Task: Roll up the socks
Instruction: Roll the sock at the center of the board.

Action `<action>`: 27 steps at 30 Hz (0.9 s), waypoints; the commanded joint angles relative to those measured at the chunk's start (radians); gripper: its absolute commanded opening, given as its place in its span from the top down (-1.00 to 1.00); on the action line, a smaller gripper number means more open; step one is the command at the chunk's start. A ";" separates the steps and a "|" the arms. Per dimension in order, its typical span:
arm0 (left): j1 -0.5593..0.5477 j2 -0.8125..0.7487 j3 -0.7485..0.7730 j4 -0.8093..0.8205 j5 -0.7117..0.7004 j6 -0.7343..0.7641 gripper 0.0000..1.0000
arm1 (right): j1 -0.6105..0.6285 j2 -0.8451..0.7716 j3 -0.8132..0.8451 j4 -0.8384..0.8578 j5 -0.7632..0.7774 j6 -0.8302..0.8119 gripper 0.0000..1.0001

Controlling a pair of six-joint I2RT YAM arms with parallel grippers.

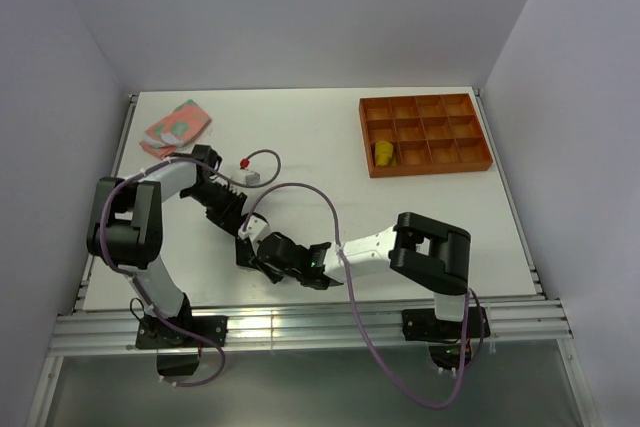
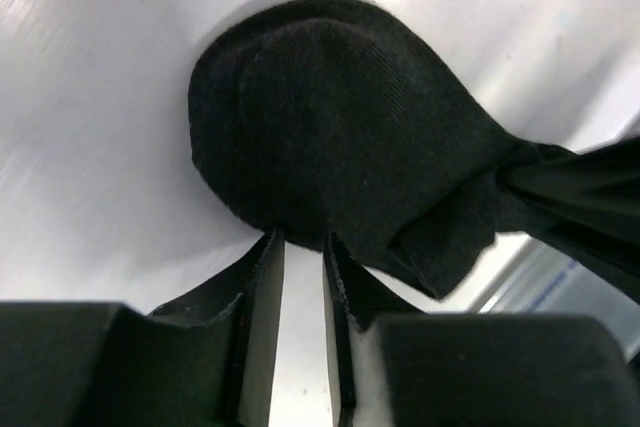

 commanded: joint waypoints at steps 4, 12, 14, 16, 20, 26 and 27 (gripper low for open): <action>-0.057 -0.110 -0.067 0.239 -0.110 -0.209 0.49 | 0.010 -0.039 -0.015 -0.137 0.028 0.015 0.99; -0.092 -0.294 -0.191 0.443 -0.208 -0.410 0.60 | 0.010 -0.071 -0.035 -0.174 0.027 0.032 0.99; -0.105 -0.321 -0.188 0.447 -0.219 -0.429 0.61 | 0.010 -0.072 -0.036 -0.188 0.030 0.034 0.99; -0.114 -0.335 -0.183 0.457 -0.210 -0.467 0.65 | 0.010 -0.074 -0.038 -0.192 0.028 0.034 0.99; -0.117 -0.453 -0.241 0.555 -0.202 -0.501 0.72 | 0.007 -0.072 -0.045 -0.195 0.030 0.038 0.99; -0.161 -0.532 -0.341 0.674 -0.204 -0.533 0.82 | 0.001 -0.094 -0.079 -0.211 0.056 0.058 0.99; -0.163 -0.527 -0.343 0.678 -0.213 -0.534 0.85 | -0.001 -0.109 -0.088 -0.209 0.060 0.061 0.99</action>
